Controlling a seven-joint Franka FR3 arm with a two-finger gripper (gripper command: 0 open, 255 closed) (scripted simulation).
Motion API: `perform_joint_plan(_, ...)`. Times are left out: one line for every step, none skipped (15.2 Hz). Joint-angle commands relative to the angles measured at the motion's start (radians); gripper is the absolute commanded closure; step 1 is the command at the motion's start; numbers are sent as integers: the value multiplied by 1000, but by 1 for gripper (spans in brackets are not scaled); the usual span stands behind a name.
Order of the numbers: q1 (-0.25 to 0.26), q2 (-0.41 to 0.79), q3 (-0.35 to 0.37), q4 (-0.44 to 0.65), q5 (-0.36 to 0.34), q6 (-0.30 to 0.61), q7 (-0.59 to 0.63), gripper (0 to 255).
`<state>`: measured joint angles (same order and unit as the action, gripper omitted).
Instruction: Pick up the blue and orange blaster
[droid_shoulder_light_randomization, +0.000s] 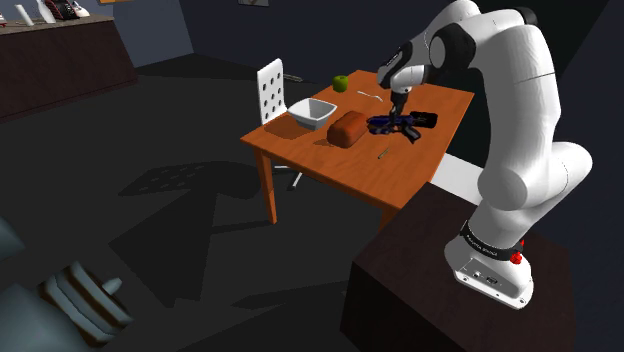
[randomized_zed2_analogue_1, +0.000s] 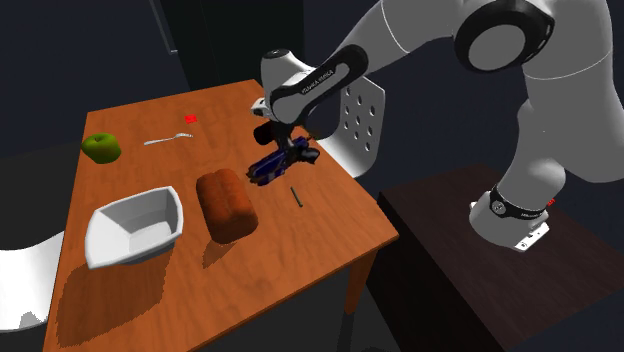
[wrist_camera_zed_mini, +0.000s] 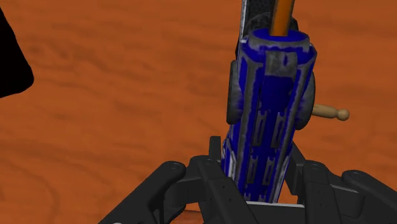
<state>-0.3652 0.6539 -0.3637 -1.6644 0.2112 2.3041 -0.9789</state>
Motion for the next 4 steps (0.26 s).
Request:
perform_joint_plan(3, -17, -5, 1, -6, -17, 3, 255)
perform_joint_plan(5, -25, -7, 2, -9, -26, 4, 255)
perform_joint_plan(5, -26, -8, 2, -9, -27, 4, 255)
perform_joint_plan(5, -26, -8, 2, -9, -27, 4, 255)
